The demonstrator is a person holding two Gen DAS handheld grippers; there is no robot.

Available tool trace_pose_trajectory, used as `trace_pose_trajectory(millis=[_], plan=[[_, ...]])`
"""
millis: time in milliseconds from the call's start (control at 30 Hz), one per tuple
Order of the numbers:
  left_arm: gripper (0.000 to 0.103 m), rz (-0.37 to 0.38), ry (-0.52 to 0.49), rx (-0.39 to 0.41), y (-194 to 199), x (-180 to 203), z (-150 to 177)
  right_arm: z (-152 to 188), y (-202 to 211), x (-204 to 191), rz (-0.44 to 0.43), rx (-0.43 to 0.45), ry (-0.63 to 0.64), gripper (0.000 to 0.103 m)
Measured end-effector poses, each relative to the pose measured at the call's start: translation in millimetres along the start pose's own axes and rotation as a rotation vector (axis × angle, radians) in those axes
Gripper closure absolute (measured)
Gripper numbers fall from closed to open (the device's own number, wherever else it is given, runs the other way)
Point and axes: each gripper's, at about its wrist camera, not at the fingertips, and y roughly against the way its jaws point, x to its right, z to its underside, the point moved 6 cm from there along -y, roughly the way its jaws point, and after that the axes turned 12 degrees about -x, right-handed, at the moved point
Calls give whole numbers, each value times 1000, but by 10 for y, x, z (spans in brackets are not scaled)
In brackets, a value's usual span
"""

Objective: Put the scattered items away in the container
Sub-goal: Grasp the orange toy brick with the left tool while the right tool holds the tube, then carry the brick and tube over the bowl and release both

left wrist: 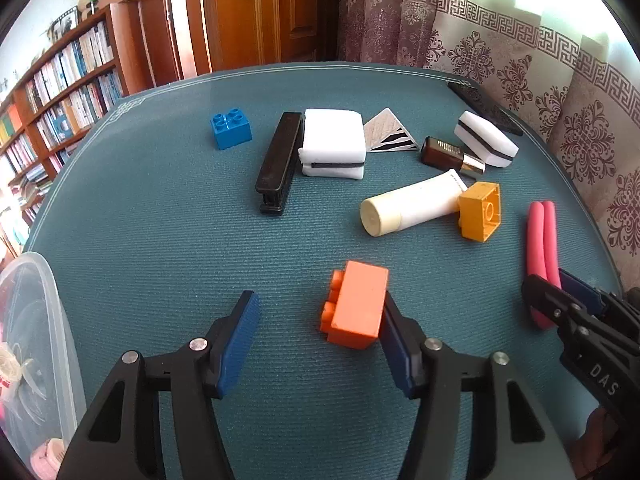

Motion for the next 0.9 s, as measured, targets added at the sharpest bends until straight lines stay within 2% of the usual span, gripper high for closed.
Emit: trace_pose_trajectory(millis=[167, 300, 600, 900], plan=[[65, 21, 5, 2, 12, 1, -7, 6, 21, 10, -19, 6, -13, 55], [73, 39, 8, 6, 57, 10, 15, 12, 51, -2, -61, 8, -26, 56], [76, 65, 17, 52, 270, -4, 20, 39, 191, -91, -105, 41, -17, 56], [76, 65, 23, 17, 138, -21, 66, 93, 179, -53, -100, 26, -33, 56]])
